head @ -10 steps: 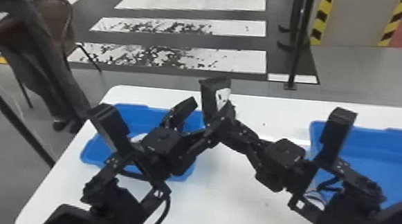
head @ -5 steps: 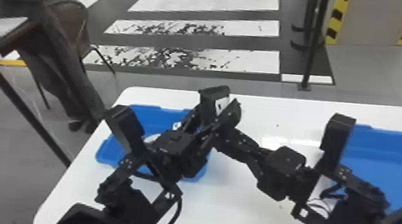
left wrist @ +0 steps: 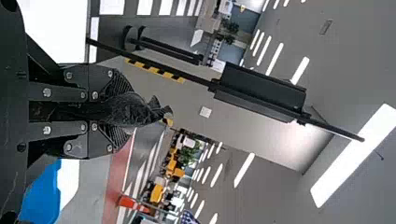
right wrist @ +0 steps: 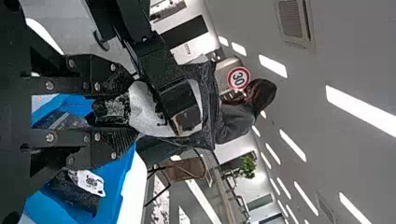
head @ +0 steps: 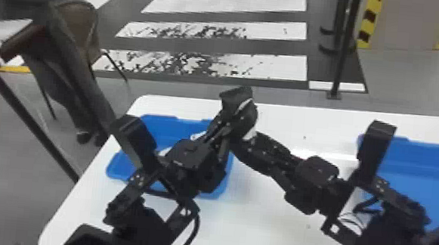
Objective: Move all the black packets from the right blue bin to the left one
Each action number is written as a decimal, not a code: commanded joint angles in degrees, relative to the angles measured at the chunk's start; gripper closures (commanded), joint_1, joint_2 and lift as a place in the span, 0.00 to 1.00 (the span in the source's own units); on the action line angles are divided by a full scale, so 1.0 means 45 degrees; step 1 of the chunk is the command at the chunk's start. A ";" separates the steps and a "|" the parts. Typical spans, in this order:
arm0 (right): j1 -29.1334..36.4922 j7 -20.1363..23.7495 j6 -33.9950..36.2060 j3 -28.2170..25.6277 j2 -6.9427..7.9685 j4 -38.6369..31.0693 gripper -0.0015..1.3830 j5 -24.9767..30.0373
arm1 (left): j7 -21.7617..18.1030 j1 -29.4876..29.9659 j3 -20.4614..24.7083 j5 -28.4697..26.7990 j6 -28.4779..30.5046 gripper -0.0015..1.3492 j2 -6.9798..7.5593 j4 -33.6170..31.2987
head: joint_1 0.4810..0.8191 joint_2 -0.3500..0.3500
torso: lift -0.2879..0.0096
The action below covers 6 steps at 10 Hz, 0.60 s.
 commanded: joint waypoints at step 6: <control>0.2652 0.0229 -0.0234 -0.5553 0.0609 -0.1172 0.12 0.0661 | 0.3086 -0.2436 0.2204 -0.5657 -0.4170 0.86 -0.0213 0.6068 | 0.60 0.82 | 0.50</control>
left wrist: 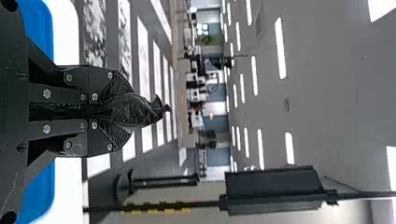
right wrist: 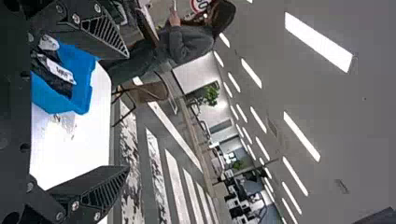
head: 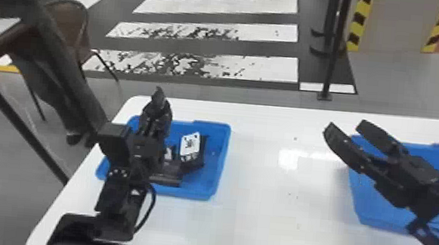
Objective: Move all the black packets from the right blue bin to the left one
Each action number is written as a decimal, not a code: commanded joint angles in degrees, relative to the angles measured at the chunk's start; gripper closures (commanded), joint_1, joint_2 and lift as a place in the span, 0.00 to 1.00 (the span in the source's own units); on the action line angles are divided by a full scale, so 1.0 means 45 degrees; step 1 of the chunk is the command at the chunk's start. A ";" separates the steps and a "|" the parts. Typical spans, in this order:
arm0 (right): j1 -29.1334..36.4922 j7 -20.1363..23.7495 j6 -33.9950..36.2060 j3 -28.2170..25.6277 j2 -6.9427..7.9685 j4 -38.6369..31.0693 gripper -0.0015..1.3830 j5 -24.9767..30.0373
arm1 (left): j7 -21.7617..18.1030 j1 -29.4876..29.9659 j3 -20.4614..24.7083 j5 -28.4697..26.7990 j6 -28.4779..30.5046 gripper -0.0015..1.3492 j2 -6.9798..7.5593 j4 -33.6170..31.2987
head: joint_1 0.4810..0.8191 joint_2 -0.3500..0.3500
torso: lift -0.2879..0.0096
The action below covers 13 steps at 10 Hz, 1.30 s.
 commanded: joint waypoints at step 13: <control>1.1060 -0.1757 0.0748 -0.5690 0.2477 -1.0000 0.11 0.6216 | -0.0667 0.9964 0.1124 0.0433 -0.2868 0.06 -0.0752 -0.7912 | 0.63 0.52 | 0.50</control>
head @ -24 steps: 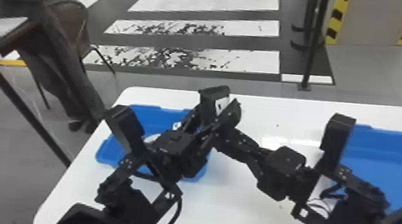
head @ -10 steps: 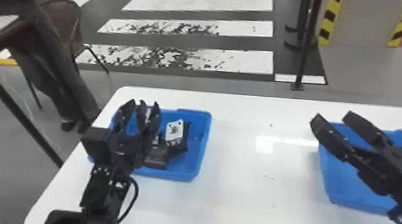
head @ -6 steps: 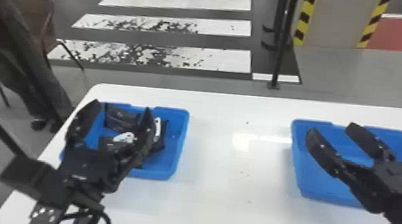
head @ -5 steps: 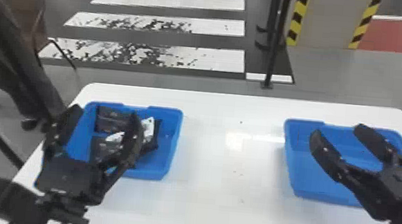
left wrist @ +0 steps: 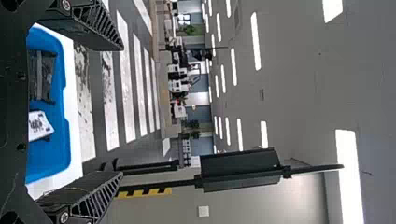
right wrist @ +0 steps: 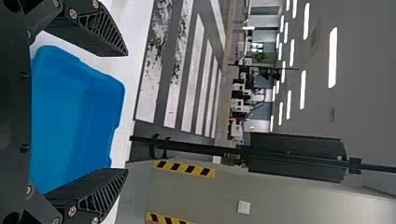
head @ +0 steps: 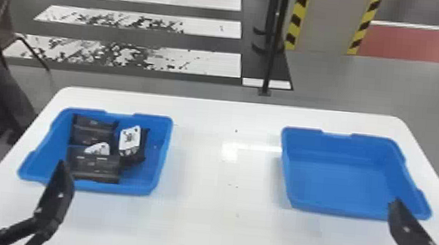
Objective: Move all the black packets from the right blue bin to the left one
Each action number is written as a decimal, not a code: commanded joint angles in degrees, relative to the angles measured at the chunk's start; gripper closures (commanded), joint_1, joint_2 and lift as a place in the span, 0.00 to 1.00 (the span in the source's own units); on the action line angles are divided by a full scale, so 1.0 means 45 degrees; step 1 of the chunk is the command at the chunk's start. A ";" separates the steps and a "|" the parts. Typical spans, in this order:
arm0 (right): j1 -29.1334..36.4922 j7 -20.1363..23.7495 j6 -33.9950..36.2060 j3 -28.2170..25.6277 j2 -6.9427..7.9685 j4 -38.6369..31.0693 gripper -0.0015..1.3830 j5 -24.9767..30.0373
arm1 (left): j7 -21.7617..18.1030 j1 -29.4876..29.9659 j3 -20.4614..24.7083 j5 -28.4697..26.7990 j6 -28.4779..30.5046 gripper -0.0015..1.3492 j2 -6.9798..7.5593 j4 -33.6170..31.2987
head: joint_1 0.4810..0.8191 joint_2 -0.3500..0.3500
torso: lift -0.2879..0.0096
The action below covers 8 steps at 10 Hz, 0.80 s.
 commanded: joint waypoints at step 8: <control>-0.0786 0.1129 -0.0706 -0.0045 0.0117 0.1775 0.11 -0.0033 | 0.0058 -0.0681 -0.0741 0.0801 0.1398 0.06 -0.0033 0.0100 | 0.63 0.51 | 0.50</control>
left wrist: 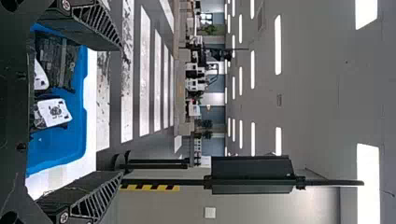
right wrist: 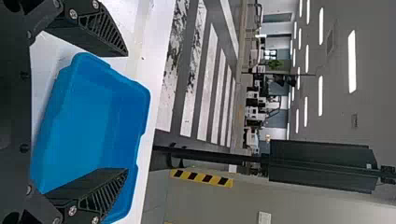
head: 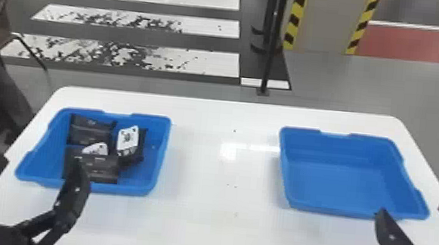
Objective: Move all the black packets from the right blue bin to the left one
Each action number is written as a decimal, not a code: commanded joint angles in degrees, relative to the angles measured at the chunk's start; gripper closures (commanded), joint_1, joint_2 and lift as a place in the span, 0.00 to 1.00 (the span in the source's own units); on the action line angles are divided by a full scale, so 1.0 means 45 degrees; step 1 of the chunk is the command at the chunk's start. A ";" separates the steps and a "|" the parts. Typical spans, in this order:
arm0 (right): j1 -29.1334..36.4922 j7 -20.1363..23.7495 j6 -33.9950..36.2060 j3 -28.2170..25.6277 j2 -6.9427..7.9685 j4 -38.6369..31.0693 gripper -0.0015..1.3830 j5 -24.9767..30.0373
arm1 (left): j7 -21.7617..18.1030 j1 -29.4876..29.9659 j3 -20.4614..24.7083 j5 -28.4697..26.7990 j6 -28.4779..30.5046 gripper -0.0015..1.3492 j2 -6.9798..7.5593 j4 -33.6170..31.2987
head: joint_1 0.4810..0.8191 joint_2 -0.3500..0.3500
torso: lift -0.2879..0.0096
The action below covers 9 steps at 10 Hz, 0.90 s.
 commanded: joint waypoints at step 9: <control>-0.0105 0.0107 -0.0572 -0.0025 0.0000 0.0264 0.11 -0.0181 | 0.0000 -0.0030 -0.0321 0.0258 0.0052 0.06 -0.0033 -0.0032 | 0.63 0.47 | 0.50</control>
